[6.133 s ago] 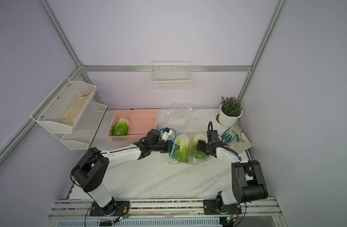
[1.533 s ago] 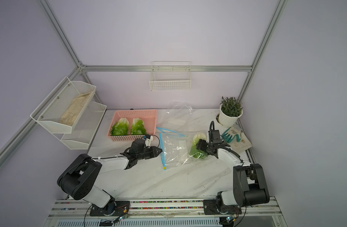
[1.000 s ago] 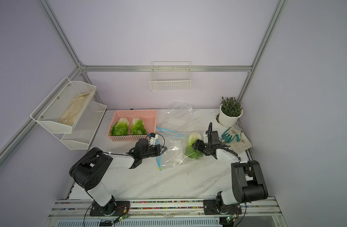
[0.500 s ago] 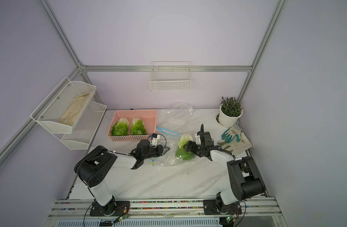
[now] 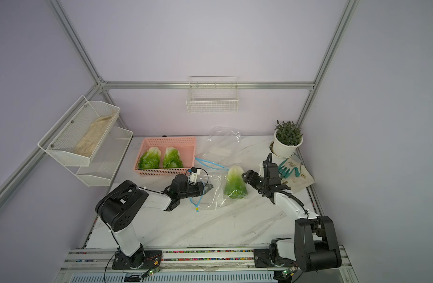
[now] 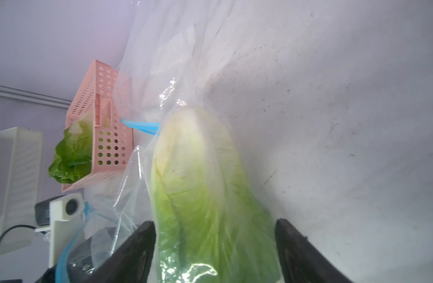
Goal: Open the zip-top bag and take out the chinese cabbages
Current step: Pick up the Chinese cabbage from the zipper food storage bag.
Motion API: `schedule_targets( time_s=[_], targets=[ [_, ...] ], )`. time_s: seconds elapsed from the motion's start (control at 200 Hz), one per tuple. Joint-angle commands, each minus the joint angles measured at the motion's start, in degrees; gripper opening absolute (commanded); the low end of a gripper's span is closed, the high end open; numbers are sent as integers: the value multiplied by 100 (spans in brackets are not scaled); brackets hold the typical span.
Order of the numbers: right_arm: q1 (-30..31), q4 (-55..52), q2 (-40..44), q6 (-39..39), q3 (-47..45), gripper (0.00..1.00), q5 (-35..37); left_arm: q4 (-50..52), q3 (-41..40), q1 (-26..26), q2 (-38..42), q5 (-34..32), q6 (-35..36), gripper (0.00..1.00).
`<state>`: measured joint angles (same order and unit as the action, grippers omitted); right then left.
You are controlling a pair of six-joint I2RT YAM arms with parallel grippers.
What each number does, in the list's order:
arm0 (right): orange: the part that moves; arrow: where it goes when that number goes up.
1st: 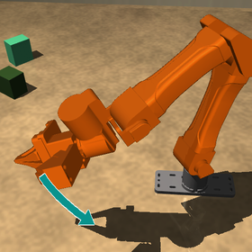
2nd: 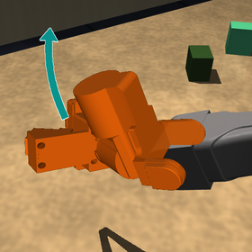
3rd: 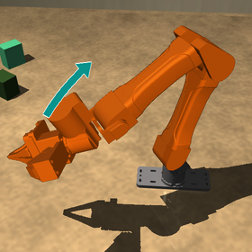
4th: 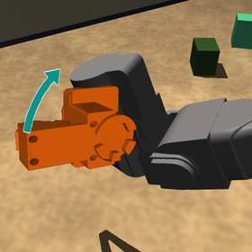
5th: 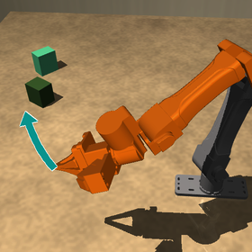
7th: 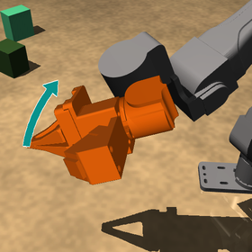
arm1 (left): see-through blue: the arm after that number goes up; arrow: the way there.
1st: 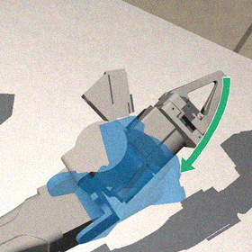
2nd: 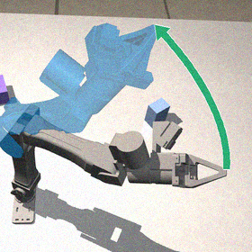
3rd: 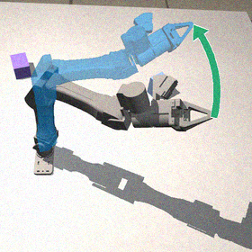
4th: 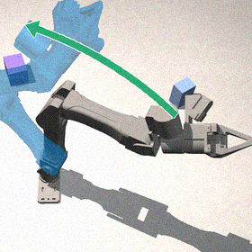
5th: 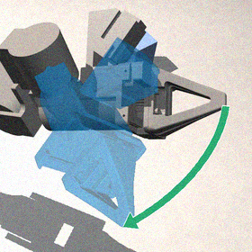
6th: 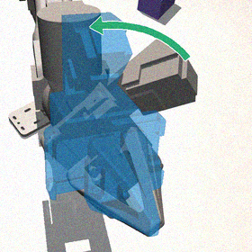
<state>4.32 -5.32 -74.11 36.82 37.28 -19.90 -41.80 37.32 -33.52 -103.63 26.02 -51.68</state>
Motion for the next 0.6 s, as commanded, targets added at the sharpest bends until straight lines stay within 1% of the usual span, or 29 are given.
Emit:
schedule_targets(
  time_s=[0.0, 0.04, 0.12, 0.215, 0.275, 0.355, 0.48, 0.595],
  targets=[
    [-93, 97, -68, 232, -129, 54, 73, -293, 309, -50, -47, 149, 26, 25],
    [-91, 113, -207, 169, -85, 48, -132, -294, 306, -50, -49, 157, 20, 25],
    [-95, 212, -586, 142, -31, 40, -618, -302, 328, -63, -67, 166, 18, 25],
    [-83, 445, -893, 154, -38, 38, -1111, -312, 353, -83, -94, 180, 10, 26],
    [-74, 496, -1068, 67, -3, 30, -1309, -320, 372, -99, -120, 191, 1, 26],
    [-32, 445, -1332, -130, 123, 25, -1508, -333, 414, -119, -170, 208, -8, 26],
    [173, 313, -1671, -363, 379, 22, -1594, -435, 447, -133, -234, 210, -99, 27],
    [414, 291, -1879, -494, 553, 22, -1558, -537, 469, -147, -258, 219, -167, 27]
  ],
)
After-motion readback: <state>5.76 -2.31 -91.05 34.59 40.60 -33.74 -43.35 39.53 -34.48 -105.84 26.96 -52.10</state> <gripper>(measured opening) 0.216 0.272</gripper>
